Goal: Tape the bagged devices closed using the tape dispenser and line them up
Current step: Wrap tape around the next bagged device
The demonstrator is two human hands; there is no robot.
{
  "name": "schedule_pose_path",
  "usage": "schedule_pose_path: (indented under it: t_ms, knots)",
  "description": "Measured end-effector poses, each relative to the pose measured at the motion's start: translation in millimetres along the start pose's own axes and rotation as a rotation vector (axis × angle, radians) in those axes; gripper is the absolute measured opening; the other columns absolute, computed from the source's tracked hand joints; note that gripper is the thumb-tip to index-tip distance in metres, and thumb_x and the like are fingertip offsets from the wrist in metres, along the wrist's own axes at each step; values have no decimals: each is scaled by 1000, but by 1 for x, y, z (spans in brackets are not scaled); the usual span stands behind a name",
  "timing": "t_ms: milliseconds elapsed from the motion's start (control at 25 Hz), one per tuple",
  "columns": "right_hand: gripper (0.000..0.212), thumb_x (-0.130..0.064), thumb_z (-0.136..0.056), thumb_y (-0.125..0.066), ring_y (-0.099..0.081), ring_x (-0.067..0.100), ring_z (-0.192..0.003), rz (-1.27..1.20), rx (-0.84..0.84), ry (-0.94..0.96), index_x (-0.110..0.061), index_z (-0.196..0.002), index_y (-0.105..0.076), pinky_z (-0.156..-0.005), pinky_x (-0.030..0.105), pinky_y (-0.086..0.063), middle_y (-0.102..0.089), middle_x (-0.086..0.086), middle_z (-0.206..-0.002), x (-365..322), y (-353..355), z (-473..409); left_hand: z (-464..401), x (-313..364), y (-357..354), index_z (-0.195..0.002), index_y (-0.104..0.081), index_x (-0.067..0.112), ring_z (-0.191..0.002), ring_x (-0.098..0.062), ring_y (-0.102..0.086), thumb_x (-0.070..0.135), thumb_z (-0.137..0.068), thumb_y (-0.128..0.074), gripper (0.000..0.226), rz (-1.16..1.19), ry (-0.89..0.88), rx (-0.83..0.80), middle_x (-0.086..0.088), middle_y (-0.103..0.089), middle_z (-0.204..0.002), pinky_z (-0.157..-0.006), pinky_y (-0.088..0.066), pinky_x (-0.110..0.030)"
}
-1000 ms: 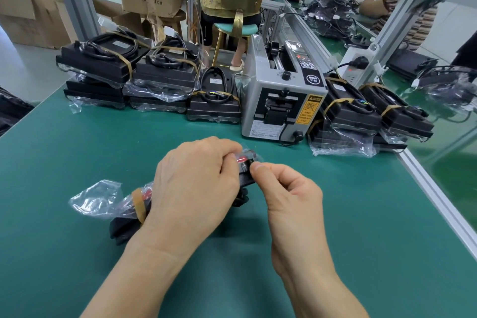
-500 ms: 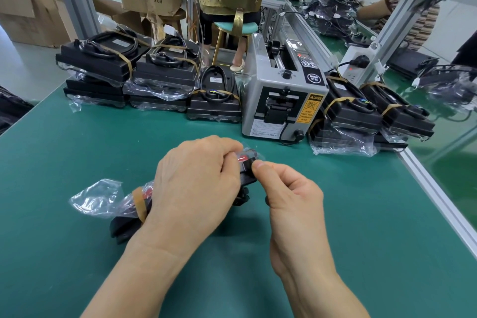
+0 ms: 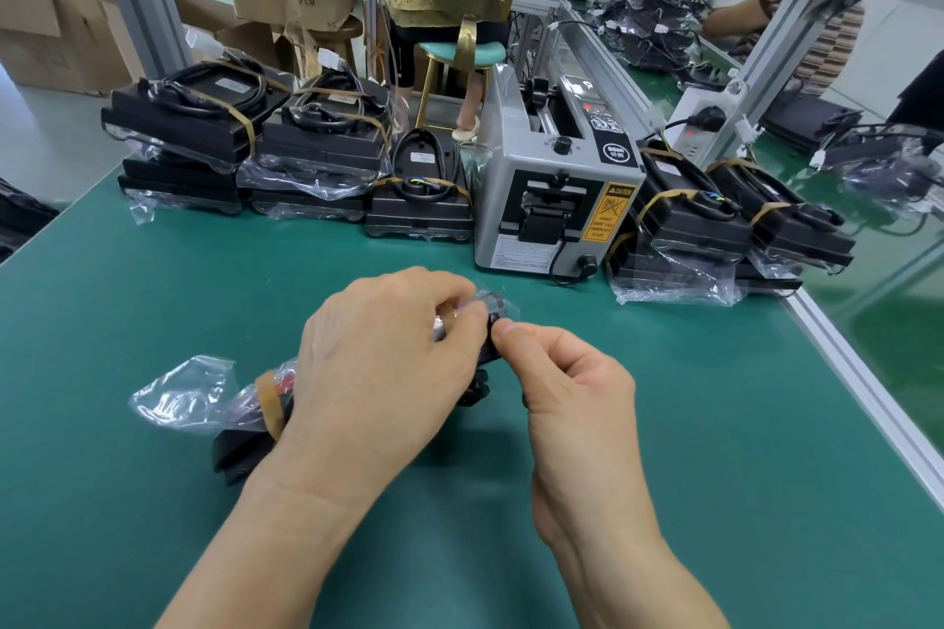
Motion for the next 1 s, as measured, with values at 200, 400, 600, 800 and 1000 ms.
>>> schedule_pose_path:
  t_ms: [200, 400, 600, 800, 1000]
  knots:
    - [18, -21, -80, -71, -47, 11, -67, 128, 19, 52, -5, -70, -71, -55, 13, -40, -59, 32, -75, -3, 4, -3, 2, 1, 0, -84, -69, 33, -81, -20, -59, 42, -81, -54, 18, -27, -9, -8, 11, -69, -82, -66, -43, -32]
    - [17, -22, -78, -71, -29, 8, -52, 302, 54, 148, -9, -66, -70, -49, 21, -30, -36, 3, -52, -11, 8, -5, 3, 1, -1, -87, -69, 35, -82, -17, -58, 43, -81, -55, 18, -48, 10, -11, 13, -68, -84, -66, -38, -29]
    - [16, -14, -78, -70, -34, 8, -54, 299, 20, 157, -10, -62, -66, -52, 20, -32, -41, -5, -55, -14, 9, -9, 4, 1, 0, -90, -71, 34, -87, -21, -62, 38, -87, -50, 22, -10, -7, -2, 10, -71, -89, -72, -46, -34]
    - [18, -7, -80, -68, -51, 4, -59, 43, -65, 74, -10, -62, -71, -56, 7, -41, -64, -1, -63, -11, 3, -3, 5, 1, -1, -96, -71, 35, -92, -20, -62, 38, -86, -44, 29, 13, -11, -27, 10, -72, -94, -78, -47, -37]
    - [15, -8, -79, -67, -55, 6, -61, -7, -63, 62, -8, -65, -72, -57, 8, -43, -68, 3, -67, -11, 1, -2, 2, -4, -2, -100, -70, 37, -95, -20, -60, 29, -90, -54, 20, -7, 4, -41, 11, -71, -97, -80, -45, -36]
Point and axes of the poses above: each hand's wrist, its own z-axis away from the middle knuckle, its own y-axis out of the back of the hand, x = y × z, the point moved 7 cm from there along -z, towards the middle knuckle
